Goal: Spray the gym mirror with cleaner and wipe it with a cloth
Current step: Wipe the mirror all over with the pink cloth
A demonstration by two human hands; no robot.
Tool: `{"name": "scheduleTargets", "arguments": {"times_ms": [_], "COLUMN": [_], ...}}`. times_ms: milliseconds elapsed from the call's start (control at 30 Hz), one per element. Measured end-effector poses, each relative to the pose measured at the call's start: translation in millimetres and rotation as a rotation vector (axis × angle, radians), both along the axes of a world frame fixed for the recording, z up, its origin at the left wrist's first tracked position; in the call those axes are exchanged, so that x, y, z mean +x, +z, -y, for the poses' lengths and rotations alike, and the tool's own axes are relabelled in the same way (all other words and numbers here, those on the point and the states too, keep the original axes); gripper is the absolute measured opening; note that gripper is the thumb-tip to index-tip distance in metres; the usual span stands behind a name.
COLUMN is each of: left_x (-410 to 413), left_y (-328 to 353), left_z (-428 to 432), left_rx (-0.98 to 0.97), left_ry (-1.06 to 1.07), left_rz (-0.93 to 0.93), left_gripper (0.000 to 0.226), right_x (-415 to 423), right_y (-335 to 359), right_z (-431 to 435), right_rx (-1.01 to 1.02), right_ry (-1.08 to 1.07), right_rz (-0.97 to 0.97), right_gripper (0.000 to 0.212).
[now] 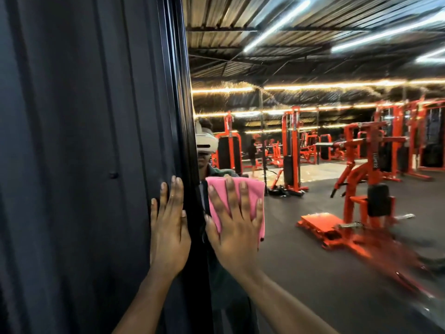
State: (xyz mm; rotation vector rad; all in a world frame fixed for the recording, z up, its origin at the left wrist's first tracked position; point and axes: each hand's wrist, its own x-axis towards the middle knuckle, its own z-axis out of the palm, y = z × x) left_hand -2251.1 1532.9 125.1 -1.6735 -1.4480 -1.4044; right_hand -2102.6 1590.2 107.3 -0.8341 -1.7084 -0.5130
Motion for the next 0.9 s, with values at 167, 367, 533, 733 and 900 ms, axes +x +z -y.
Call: {"name": "scheduleTargets", "arguments": {"times_ms": [167, 367, 533, 733, 900], "left_x": [-0.6, -1.2, -1.3, 0.3, -2.2], "left_y": [0.0, -0.3, -1.5, -3.3, -2.9], "left_z": [-0.8, -0.2, -0.8, -5.3, -2.6], "left_rx": [-0.001, -0.003, 0.0, 0.032, 0.023], "left_ry": [-0.002, -0.002, -0.019, -0.022, -0.029], "left_rz": [0.005, -0.005, -0.003, 0.016, -0.016], "left_gripper": [0.062, 0.062, 0.062, 0.061, 0.067], "right_x": [7.2, 28.6, 56.6, -4.0, 27.0], "right_y": [60.3, 225.2, 226.6, 170.9, 151.9], "right_z": [-14.3, -51.7, -71.9, -25.2, -35.6], "right_rx": [0.062, 0.11, -0.142, 0.131, 0.3], "right_ry": [0.034, -0.089, -0.17, -0.1, -0.082], "right_rz": [0.001, -0.25, -0.832, -0.215, 0.17], "right_gripper": [0.064, 0.065, 0.067, 0.07, 0.07]}}
